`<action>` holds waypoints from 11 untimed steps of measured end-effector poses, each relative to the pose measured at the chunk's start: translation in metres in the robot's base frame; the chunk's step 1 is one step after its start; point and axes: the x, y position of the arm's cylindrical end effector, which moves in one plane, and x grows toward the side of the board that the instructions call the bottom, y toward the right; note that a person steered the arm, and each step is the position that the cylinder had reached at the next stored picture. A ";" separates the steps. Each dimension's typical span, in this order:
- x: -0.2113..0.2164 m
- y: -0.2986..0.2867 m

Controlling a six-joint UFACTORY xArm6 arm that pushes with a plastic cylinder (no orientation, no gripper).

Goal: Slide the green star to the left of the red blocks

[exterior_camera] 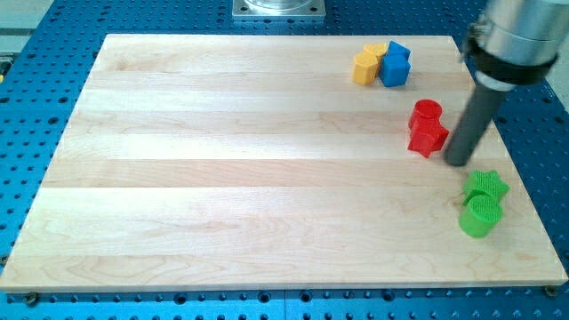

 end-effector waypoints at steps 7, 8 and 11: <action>0.075 -0.173; 0.028 -0.192; -0.005 -0.159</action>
